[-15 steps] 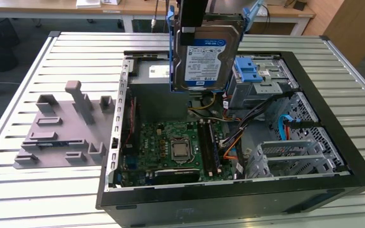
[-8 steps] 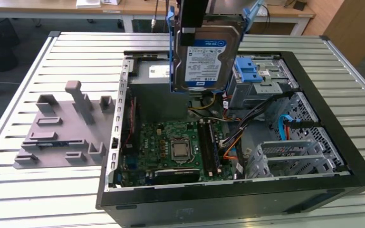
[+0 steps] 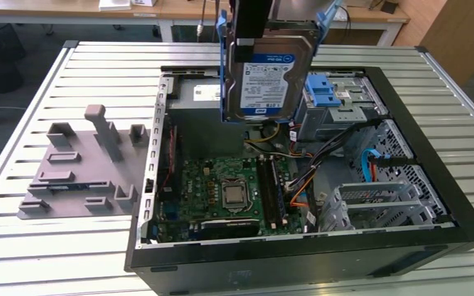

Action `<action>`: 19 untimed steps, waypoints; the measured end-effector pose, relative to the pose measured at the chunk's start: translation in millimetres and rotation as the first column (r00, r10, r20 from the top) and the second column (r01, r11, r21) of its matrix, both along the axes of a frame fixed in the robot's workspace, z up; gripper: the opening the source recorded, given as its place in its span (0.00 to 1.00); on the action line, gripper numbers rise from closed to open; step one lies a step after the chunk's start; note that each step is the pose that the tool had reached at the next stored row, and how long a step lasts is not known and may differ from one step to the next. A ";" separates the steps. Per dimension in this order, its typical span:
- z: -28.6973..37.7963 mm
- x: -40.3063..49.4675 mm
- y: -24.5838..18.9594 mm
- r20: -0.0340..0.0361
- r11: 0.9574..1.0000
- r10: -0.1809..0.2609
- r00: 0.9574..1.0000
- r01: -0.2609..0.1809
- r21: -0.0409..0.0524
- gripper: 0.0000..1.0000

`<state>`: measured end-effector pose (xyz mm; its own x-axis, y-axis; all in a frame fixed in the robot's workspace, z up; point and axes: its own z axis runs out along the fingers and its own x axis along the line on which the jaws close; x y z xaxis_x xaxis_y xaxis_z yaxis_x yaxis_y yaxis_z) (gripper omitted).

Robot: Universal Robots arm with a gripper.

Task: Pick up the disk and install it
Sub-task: 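Insert the disk into the insertion slot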

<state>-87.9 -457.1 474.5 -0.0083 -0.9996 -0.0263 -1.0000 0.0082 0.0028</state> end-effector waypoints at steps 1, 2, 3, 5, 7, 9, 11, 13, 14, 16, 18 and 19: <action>0.0 0.0 -1.3 0.000 1.000 0.000 1.000 0.000 0.000 0.36; 0.0 0.0 -2.6 0.000 1.000 0.000 1.000 0.000 0.000 0.36; 0.0 0.0 -3.6 0.000 1.000 0.000 1.000 0.000 0.000 0.36; 0.0 0.0 -5.2 0.000 1.000 0.000 1.000 0.000 0.000 0.36; -0.1 0.0 -6.8 0.000 1.000 0.000 1.000 0.000 0.000 0.36; 0.0 0.0 -8.2 0.000 1.000 0.000 1.000 0.000 0.000 0.36; -0.1 -0.1 -9.2 0.000 1.000 0.000 1.000 0.000 0.000 0.36; -0.1 0.0 -9.3 0.000 1.000 0.000 1.000 0.000 0.000 0.36; -0.1 0.0 -9.4 0.000 1.000 0.000 1.000 0.000 0.000 0.36; 0.0 0.0 -9.4 0.000 1.000 0.000 1.000 0.000 0.000 0.36; -0.1 0.0 -9.7 0.000 1.000 0.000 1.000 0.000 0.000 0.36; -0.1 0.0 -10.2 0.000 1.000 0.000 1.000 0.000 0.000 0.36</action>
<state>-87.9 -467.3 474.4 -0.0079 -0.9996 -0.0264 -1.0000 0.0078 0.0028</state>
